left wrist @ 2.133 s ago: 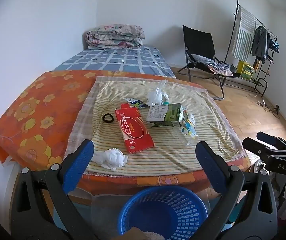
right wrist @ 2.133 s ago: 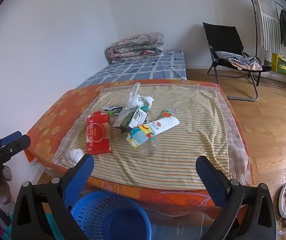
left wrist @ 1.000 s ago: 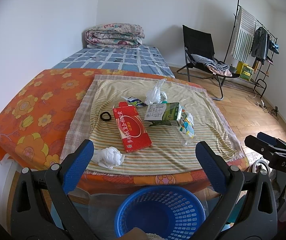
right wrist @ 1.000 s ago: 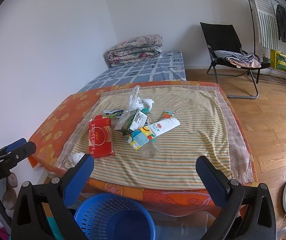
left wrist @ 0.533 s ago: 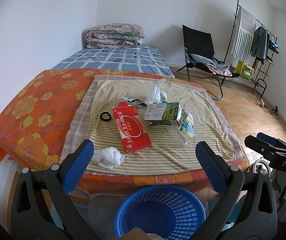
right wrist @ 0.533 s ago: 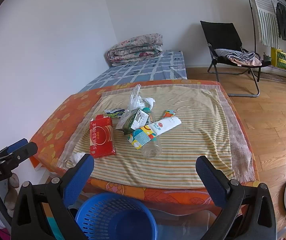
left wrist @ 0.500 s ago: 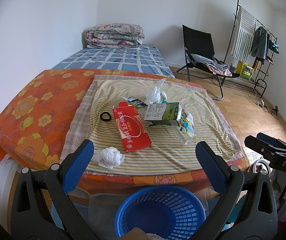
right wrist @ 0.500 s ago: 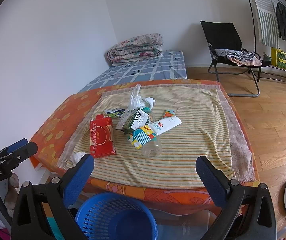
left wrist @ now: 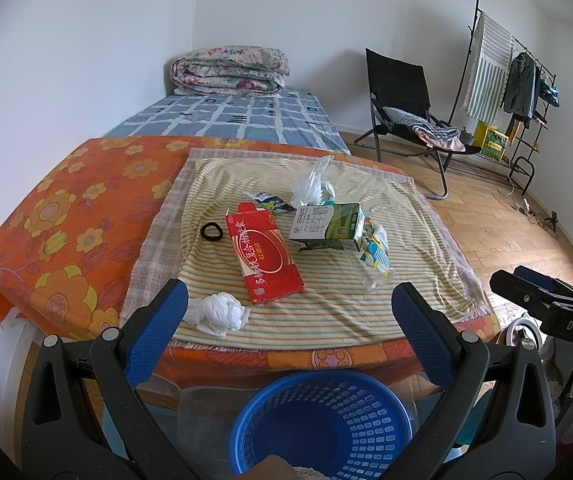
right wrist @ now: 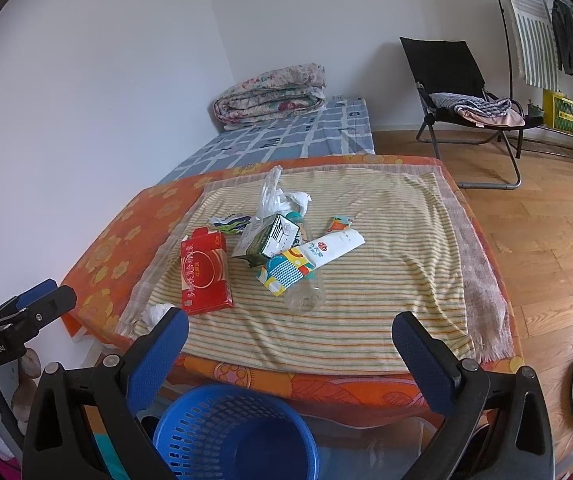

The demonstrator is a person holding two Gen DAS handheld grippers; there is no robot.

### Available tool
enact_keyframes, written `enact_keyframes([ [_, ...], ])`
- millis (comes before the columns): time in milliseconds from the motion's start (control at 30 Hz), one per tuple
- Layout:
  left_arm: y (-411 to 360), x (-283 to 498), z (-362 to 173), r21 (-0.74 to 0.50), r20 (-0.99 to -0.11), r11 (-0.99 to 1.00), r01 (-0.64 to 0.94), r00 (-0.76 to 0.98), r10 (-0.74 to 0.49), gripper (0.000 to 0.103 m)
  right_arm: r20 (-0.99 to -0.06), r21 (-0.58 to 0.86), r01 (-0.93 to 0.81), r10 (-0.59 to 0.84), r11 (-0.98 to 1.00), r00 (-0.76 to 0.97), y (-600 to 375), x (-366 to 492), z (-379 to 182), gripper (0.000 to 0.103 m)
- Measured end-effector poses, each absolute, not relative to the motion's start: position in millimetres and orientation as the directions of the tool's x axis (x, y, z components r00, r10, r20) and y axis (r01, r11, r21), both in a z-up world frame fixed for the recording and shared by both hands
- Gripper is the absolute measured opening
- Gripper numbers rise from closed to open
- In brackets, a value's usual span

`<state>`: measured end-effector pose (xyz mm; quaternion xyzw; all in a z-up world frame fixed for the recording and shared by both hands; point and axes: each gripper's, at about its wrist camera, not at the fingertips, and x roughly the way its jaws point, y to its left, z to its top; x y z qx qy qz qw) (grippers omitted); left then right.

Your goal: Collect trash

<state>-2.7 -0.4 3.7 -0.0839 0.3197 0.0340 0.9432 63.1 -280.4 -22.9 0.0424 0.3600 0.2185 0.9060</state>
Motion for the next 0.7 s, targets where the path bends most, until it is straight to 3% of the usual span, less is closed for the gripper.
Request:
enact_keyframes([
  [700,1,-6,-16,-0.139,-0.617,0.981,-0.133,0.786,0.019,0.103,-0.642,0.253,-0.367,0.439,0.895,0.629,-277,66,-25,0.103],
])
